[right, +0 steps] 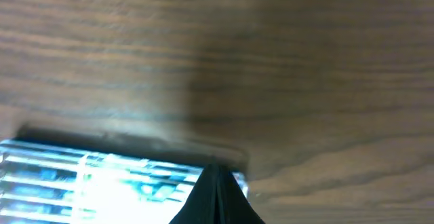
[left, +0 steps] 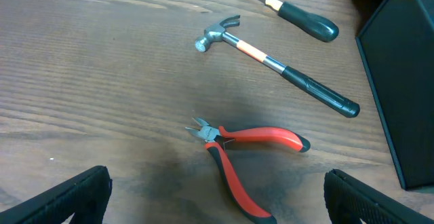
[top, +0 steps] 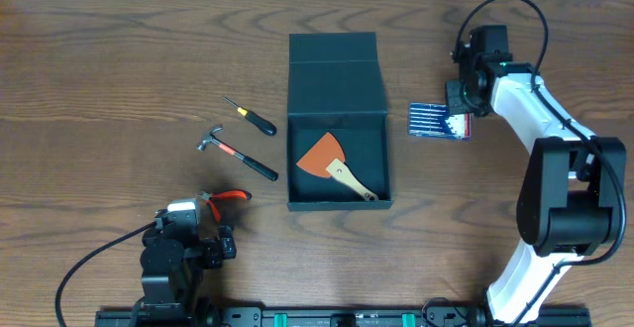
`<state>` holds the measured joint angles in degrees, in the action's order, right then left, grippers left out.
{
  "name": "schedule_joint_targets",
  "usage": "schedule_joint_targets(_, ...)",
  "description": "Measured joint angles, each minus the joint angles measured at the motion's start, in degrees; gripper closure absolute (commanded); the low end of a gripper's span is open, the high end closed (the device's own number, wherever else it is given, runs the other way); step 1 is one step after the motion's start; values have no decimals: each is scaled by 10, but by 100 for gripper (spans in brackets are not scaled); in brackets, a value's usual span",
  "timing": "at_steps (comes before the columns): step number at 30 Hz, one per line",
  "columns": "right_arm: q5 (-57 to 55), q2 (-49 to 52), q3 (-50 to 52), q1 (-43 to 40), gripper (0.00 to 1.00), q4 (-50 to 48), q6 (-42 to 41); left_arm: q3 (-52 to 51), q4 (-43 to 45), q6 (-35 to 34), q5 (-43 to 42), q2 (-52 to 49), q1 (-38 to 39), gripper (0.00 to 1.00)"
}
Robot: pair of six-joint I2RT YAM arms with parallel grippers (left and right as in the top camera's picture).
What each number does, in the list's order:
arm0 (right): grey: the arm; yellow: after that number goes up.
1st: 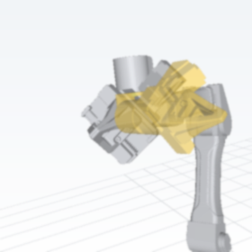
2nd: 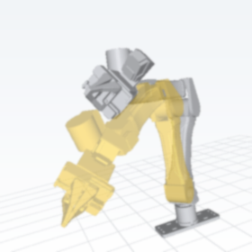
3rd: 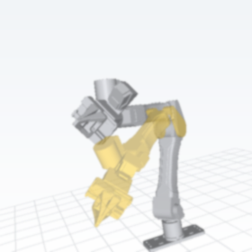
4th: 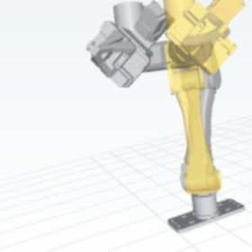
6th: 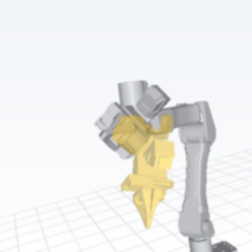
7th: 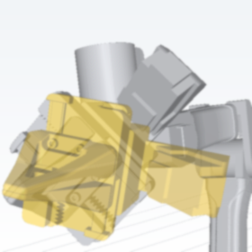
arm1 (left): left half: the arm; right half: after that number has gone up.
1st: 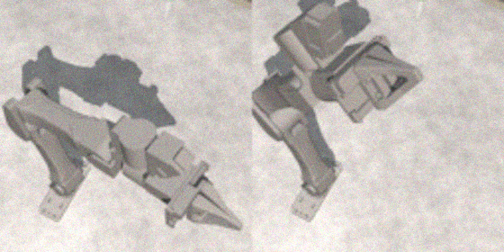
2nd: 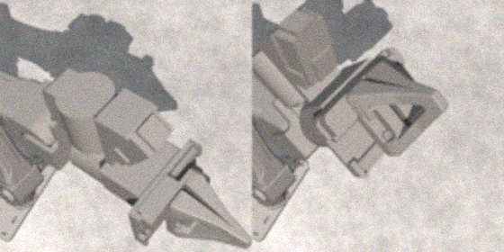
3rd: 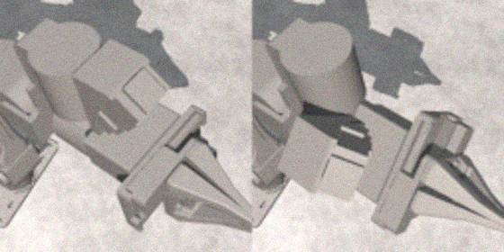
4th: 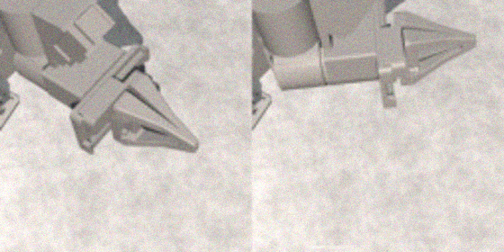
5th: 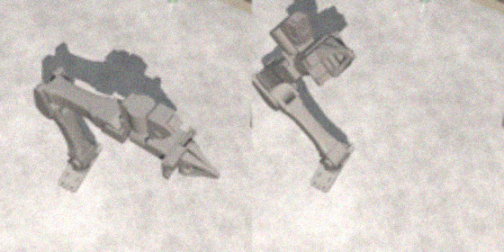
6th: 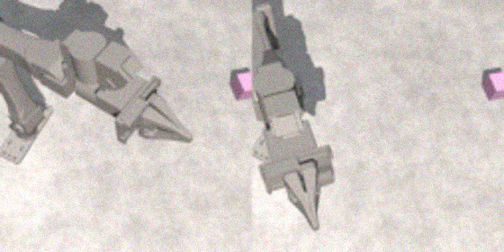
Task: Pack container
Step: 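Grasp the clear screwdriver case with the right gripper and lift it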
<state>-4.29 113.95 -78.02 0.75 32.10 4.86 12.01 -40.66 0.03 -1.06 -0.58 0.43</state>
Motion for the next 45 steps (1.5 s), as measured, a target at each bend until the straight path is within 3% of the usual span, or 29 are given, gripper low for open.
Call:
schedule_joint_targets(21, 57, 50, 0, -16, 99, -53, 34, 0, 0, 0, 0, 0, 0, 2)
schedule_joint_targets(35, 60, 46, -17, -11, 99, 100, 31, 0, 0, 0, 0, 0, 0, 2)
schedule_joint_targets(45, 50, 38, -13, 43, 99, 185, 15, 0, 0, 0, 0, 0, 0, 1)
